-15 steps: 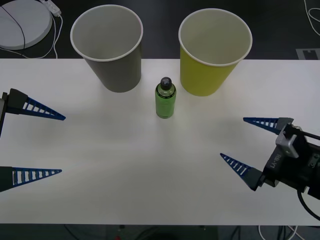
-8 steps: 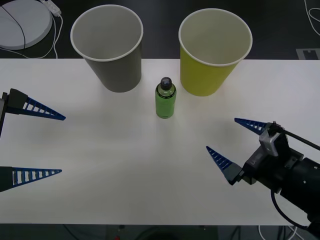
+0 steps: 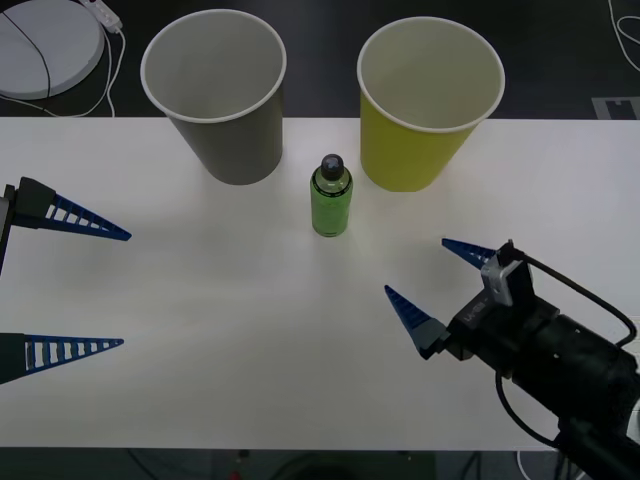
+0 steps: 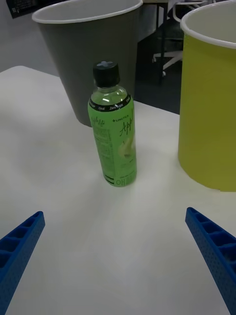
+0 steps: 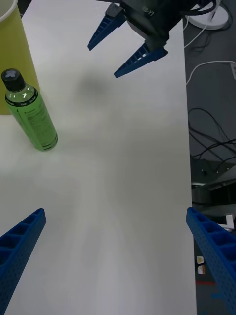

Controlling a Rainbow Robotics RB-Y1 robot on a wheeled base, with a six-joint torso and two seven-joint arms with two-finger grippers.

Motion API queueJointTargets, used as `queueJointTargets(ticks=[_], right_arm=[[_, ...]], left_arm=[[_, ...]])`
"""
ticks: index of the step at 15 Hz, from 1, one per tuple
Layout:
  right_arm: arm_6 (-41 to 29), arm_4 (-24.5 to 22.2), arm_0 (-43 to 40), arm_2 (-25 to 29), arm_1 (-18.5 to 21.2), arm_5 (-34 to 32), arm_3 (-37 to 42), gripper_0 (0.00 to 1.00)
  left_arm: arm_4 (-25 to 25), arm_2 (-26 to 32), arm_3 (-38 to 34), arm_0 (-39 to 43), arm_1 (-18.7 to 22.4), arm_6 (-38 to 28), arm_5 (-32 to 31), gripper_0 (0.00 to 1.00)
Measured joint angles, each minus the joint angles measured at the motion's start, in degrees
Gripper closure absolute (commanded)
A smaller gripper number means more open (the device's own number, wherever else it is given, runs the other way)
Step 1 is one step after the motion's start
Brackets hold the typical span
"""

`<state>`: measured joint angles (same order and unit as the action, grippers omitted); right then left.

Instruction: Put the can into the green bin and the plastic bottle into the gray bin

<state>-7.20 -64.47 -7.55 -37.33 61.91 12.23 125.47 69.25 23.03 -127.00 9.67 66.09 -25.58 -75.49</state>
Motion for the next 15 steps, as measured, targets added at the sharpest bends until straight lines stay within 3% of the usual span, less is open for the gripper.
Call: queueJointTargets(ticks=[5,15], right_arm=[[-0.3,-2.7,3.3,-1.4,-3.9,0.0,-4.5,0.00],[-0.6,-3.6,11.2,-5.6,-11.3,2.1,-12.9,0.00]], left_arm=[[0.0,0.0,0.0,0.0,0.0,0.0,0.0,0.00],[0.0,0.0,0.0,0.0,0.0,0.0,0.0,0.00]])
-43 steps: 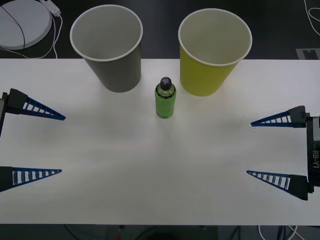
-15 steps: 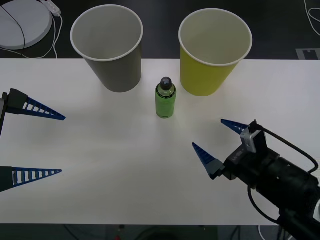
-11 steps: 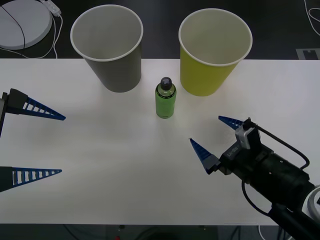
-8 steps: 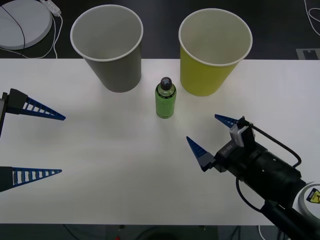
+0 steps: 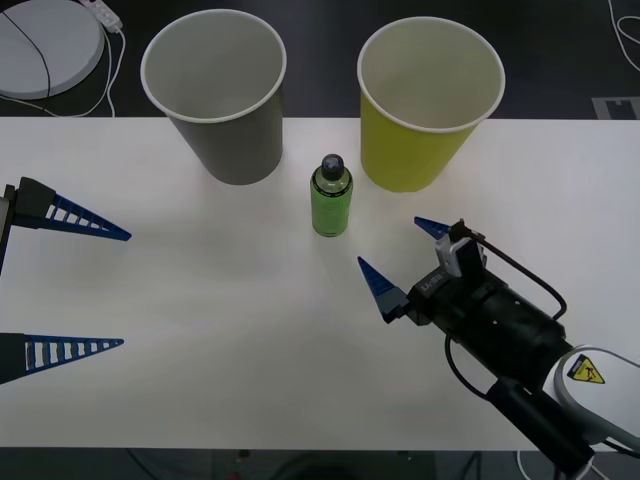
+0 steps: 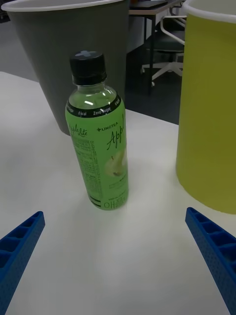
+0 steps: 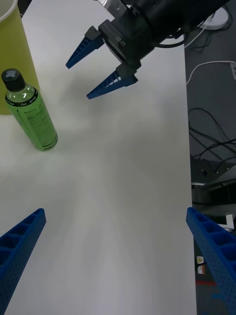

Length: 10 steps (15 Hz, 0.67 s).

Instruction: Put the can into the green bin and the plastic bottle into the gray bin

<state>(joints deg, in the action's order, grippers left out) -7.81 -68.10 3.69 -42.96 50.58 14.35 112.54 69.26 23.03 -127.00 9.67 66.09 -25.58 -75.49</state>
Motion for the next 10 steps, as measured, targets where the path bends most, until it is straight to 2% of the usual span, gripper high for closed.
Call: queueJointTargets(ticks=[10], right_arm=[[0.2,-0.4,5.2,-1.1,-5.8,0.2,-6.0,0.00]], left_arm=[[0.0,0.0,0.0,0.0,0.0,0.0,0.0,0.00]])
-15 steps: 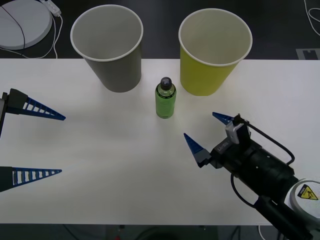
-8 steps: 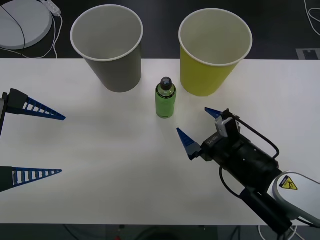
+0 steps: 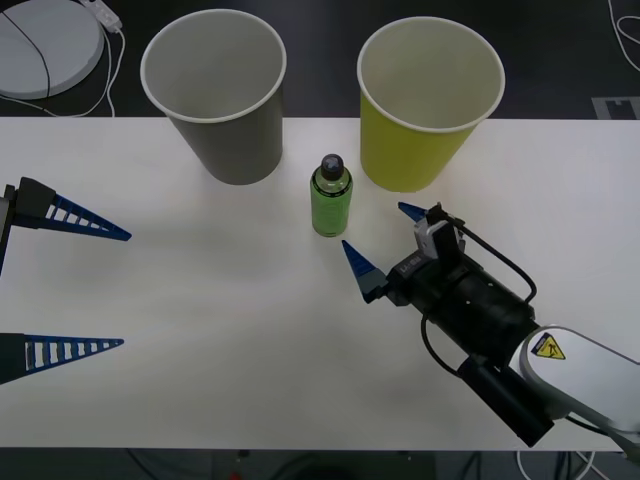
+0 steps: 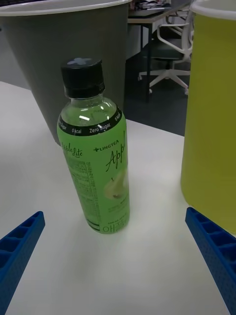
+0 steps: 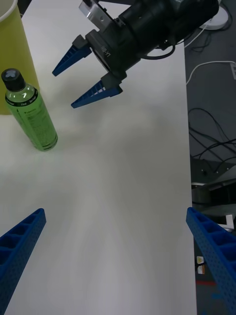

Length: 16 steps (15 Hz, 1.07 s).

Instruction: Put the can into the green bin and the plastic bottle into the gray bin

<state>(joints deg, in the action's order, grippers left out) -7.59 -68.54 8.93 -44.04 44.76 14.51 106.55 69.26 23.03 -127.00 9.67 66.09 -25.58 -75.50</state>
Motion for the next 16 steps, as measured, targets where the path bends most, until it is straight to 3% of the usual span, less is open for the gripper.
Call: queueJointTargets(ticks=[16], right_arm=[[-0.2,0.0,8.5,-1.6,-7.8,0.0,-8.8,0.00]], left_arm=[[0.0,0.0,0.0,0.0,0.0,0.0,0.0,0.00]])
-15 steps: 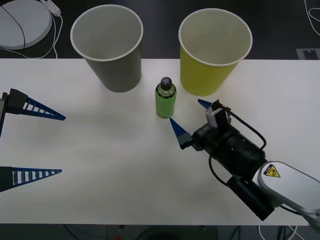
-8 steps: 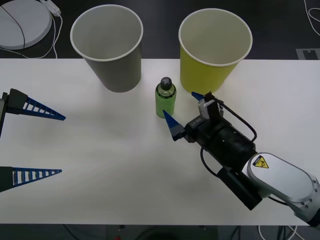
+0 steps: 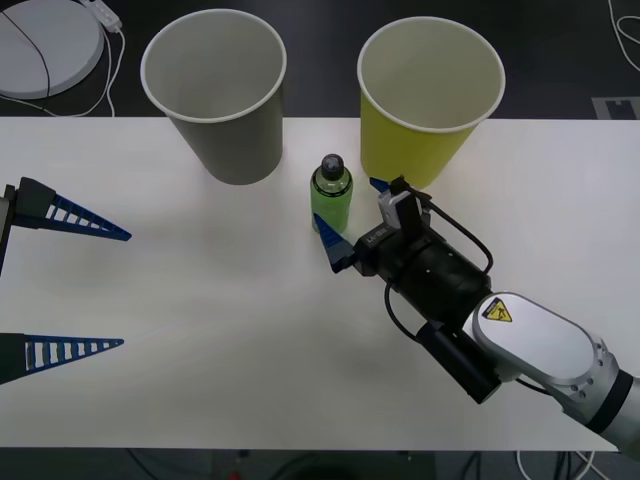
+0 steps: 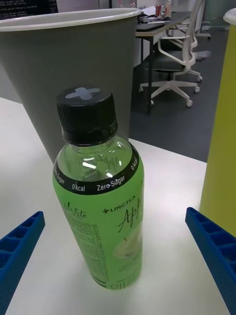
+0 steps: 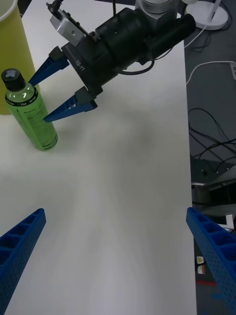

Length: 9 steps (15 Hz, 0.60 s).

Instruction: Put the can into the green bin and the plastic bottle into the gray bin

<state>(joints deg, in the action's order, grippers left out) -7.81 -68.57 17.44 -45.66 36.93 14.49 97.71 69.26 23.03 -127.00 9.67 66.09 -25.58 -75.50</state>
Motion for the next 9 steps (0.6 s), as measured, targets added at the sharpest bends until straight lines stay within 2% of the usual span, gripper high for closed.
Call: queueJointTargets(ticks=[9], right_arm=[[0.5,-0.1,3.8,-0.6,-3.8,0.0,-4.4,0.00]], left_arm=[[0.0,0.0,0.0,0.0,0.0,0.0,0.0,0.00]])
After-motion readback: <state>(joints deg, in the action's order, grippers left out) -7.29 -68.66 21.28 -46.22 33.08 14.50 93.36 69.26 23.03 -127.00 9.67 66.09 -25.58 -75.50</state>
